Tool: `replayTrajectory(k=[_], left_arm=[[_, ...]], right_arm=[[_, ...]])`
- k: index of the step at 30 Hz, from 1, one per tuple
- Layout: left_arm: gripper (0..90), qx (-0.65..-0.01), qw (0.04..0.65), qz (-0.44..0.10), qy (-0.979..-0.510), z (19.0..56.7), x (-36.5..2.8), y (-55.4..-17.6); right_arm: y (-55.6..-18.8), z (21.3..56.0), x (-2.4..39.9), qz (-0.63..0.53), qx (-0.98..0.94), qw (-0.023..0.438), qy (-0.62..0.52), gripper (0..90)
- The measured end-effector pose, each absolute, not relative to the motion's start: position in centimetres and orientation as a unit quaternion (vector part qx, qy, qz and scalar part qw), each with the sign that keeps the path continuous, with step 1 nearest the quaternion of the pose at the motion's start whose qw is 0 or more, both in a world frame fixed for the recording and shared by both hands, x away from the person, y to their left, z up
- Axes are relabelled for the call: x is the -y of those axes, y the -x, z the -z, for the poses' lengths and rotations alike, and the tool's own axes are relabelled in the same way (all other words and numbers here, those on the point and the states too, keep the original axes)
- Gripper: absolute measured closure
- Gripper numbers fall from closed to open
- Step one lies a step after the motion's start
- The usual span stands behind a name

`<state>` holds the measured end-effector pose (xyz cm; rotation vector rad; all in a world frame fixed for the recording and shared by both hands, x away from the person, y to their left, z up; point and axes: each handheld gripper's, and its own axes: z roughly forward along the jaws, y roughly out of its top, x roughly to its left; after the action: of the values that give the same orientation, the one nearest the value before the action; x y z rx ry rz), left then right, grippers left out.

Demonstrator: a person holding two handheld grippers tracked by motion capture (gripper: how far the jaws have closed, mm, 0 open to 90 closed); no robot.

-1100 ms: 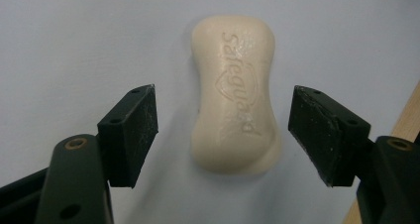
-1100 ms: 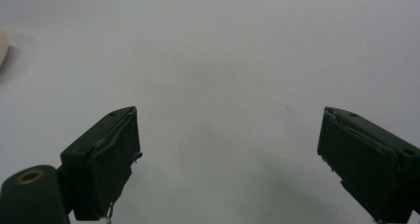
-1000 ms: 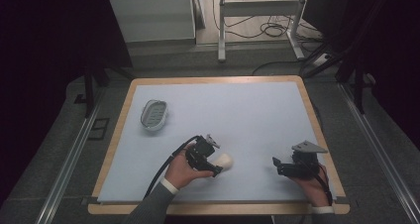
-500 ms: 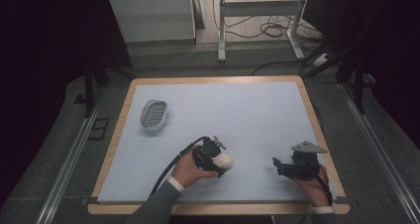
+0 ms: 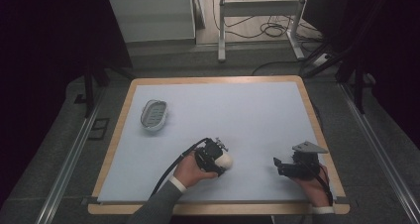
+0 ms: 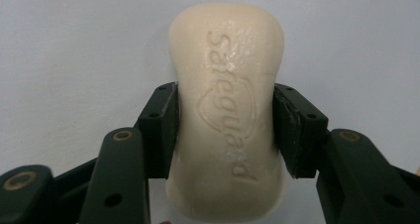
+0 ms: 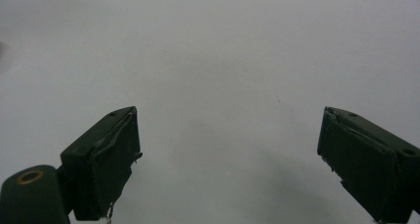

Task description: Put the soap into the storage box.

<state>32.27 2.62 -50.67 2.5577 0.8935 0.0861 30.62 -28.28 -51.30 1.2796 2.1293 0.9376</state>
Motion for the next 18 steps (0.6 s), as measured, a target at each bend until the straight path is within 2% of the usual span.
replayTrajectory(k=[18], left_arm=[[49.3,-0.32,0.231,-0.019,-0.919,49.4,-4.7,-33.2]], right_arm=[[-30.6,51.3,28.4,-0.342,-0.779,0.242,-0.467,9.4]])
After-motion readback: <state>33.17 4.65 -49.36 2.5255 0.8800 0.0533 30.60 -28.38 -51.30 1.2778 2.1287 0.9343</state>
